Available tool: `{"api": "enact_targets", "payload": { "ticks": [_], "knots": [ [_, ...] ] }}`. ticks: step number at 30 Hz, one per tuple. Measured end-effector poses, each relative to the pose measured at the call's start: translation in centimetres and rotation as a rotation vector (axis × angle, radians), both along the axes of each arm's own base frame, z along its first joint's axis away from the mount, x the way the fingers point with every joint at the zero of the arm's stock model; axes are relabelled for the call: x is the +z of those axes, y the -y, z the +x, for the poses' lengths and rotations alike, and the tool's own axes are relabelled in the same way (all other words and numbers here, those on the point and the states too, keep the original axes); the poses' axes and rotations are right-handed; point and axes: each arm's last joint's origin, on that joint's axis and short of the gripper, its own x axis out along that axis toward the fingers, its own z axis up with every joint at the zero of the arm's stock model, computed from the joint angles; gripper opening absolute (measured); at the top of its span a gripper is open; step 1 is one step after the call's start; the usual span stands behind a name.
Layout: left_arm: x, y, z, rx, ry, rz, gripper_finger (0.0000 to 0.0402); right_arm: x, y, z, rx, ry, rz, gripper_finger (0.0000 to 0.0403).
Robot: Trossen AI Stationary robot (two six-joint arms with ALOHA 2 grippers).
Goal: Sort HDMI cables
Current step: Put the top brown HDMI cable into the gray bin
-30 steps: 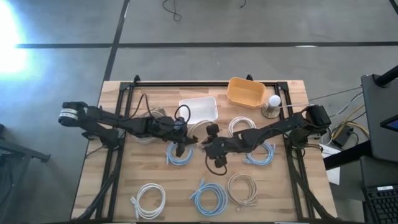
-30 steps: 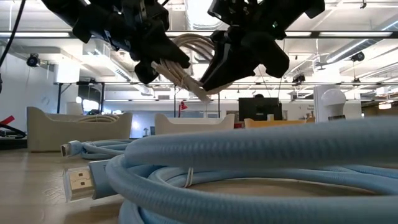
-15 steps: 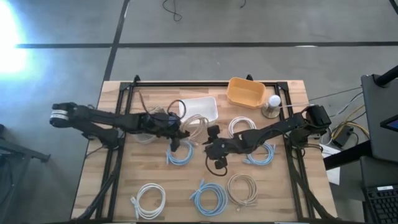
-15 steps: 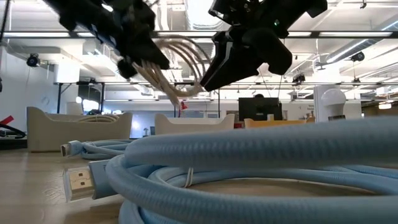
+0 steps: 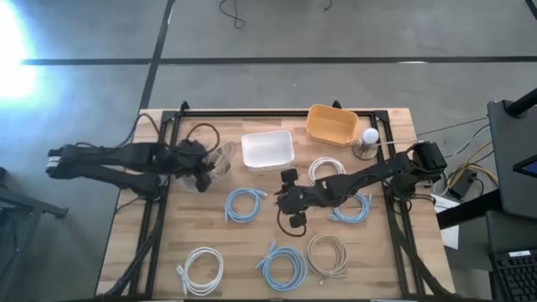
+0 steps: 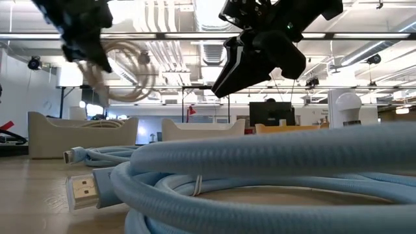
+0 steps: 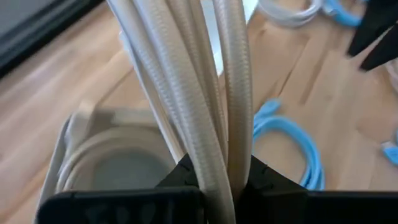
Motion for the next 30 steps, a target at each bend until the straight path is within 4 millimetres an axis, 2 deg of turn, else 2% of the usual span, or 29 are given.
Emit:
{"api": "enact_targets", "payload": {
  "ticks": [4, 9, 18, 27, 30],
  "knots": [
    [-0.4, 0.0, -1.5, 0.055, -0.071, -0.048, 0.0032, 0.0, 0.1, 0.0, -0.003, 0.0, -0.001, 0.0123],
    [-1.0, 0.1, -2.0, 0.052, -0.145, -0.067, 0.0032, 0.0, 0.3, 0.1, -0.008, 0.0, -0.002, 0.0121],
    [-1.7, 0.2, -1.8, -0.003, -0.247, -0.099, 0.0032, -0.1, 0.3, 0.0, -0.007, -0.003, -0.004, 0.013],
    [-2.5, 0.1, -1.0, -0.157, -0.386, 0.061, 0.0032, -0.1, 0.3, 0.0, -0.002, -0.006, -0.009, 0.0117],
    [-2.8, 0.2, -0.6, -0.189, -0.418, 0.055, 0.0032, -0.1, 0.3, 0.0, -0.001, -0.008, -0.011, 0.0113]
  ]
}}
